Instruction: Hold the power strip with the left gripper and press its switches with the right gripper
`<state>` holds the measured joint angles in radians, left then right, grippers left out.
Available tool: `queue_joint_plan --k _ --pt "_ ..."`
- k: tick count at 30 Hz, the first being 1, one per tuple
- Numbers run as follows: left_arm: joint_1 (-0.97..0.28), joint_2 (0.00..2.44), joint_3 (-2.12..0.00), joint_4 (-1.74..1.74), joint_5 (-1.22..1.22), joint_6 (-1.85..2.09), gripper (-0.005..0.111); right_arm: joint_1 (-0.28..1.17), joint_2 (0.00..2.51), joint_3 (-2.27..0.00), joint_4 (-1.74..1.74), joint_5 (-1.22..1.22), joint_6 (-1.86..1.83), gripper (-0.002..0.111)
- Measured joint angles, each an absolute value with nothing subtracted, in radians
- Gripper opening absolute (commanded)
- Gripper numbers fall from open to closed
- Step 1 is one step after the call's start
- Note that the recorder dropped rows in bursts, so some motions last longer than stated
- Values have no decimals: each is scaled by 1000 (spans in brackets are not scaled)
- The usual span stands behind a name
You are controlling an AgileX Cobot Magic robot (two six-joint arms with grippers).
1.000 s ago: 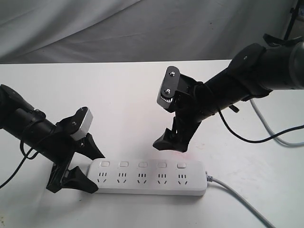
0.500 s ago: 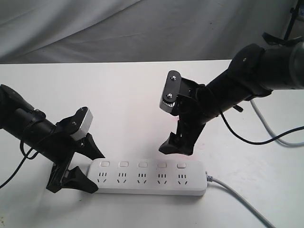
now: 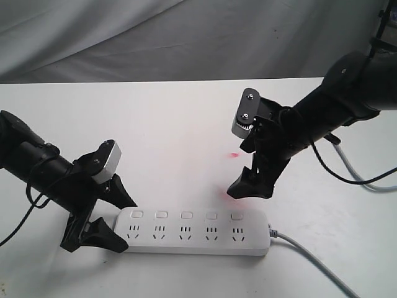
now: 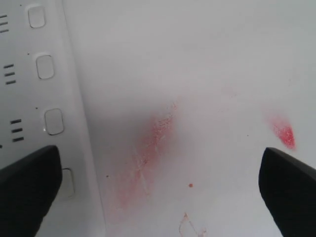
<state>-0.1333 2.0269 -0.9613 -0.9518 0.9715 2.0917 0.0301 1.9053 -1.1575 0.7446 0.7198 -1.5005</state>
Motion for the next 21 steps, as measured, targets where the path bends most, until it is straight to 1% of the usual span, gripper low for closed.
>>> queue_joint_plan --k 11,21 --pt "-133 2027 -961 -952 971 2092 46 30 1909 -1150 745 729 -1500 105" --pt "-133 2027 -961 -952 971 2092 46 30 1918 -1073 751 618 -1519 105"
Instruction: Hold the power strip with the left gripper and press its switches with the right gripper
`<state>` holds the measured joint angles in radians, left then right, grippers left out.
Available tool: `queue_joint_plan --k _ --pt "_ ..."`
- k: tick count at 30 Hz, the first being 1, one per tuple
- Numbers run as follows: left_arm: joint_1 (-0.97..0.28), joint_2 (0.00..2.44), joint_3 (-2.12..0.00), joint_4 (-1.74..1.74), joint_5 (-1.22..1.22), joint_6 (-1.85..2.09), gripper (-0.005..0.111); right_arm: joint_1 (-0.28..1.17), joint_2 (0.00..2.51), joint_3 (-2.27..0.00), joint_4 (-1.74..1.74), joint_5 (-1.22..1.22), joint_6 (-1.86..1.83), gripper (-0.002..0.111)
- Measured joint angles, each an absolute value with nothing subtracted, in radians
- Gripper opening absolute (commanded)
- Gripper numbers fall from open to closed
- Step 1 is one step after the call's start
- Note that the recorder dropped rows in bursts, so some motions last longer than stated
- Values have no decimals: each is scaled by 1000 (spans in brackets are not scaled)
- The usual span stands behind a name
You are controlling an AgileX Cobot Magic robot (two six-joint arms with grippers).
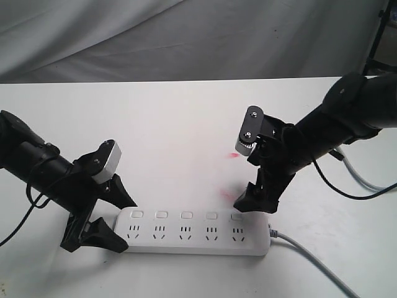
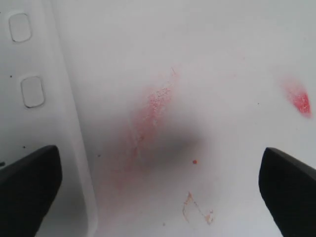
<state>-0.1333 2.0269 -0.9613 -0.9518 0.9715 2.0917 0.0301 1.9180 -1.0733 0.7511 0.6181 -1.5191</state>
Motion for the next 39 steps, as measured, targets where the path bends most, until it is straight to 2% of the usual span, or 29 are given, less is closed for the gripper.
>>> queue_joint_plan --k 39 --pt "-133 2027 -961 -952 971 2092 46 47 1937 -1020 794 542 -1477 105"
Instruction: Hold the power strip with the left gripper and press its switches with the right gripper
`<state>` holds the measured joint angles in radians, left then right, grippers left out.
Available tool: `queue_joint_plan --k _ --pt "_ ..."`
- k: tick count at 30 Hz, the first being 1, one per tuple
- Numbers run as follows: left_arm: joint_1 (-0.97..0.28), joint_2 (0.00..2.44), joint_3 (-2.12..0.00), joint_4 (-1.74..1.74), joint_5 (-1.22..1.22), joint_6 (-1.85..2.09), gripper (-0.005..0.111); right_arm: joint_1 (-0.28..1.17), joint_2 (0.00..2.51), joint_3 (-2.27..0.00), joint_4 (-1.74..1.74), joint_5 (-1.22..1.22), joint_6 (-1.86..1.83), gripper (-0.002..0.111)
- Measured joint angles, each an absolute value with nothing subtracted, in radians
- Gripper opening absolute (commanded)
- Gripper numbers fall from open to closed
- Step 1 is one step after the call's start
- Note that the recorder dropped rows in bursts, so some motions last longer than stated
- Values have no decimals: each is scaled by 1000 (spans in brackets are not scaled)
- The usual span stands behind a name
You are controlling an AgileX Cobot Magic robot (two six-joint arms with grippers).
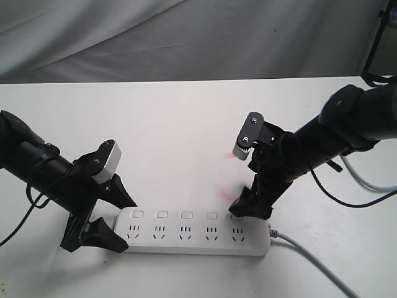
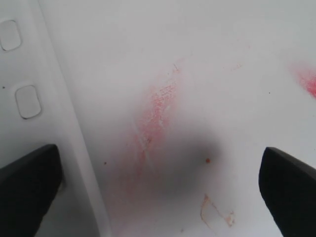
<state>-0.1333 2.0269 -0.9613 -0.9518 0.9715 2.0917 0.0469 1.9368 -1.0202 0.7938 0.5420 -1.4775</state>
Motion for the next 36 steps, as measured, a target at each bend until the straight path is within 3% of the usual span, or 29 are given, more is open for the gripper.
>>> queue_joint_plan --k 36 --pt "-133 2027 -961 -952 971 2092 46 47 1758 -1000 857 563 -1519 105"
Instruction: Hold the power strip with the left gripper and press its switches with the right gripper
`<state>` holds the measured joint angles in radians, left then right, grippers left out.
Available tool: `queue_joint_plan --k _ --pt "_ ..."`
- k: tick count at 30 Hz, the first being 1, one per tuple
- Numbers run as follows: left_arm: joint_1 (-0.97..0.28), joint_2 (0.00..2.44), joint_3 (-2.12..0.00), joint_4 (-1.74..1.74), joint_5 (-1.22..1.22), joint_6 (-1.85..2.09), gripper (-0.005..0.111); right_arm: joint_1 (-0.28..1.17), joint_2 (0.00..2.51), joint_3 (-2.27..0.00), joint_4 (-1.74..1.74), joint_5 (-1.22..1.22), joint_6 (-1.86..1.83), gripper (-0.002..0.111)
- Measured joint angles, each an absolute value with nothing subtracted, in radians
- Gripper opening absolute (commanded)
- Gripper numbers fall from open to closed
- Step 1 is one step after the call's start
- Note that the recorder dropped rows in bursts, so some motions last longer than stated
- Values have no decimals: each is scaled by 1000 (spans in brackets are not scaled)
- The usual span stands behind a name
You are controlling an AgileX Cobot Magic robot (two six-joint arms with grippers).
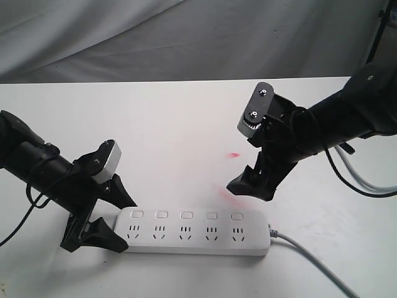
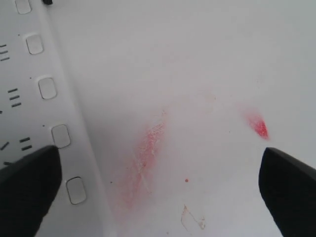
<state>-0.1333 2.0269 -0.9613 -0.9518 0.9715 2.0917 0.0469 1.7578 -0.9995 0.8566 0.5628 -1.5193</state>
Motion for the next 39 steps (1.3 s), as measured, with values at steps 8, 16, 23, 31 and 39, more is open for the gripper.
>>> queue_joint_plan --k 8,16,23,31,39 --pt "-133 2027 -961 -952 971 2092 46 47 1706 -998 857 569 -1489 105" --pt "-133 2027 -961 -952 971 2092 46 47 1535 -998 857 408 -1349 105" --pt "-133 2027 -961 -952 971 2092 46 47 1381 -998 859 327 -1282 105" --pt "-133 2027 -961 -952 971 2092 46 47 1203 -998 859 327 -1162 105" --pt "-133 2027 -961 -952 971 2092 46 47 1149 -998 859 388 -1077 105"
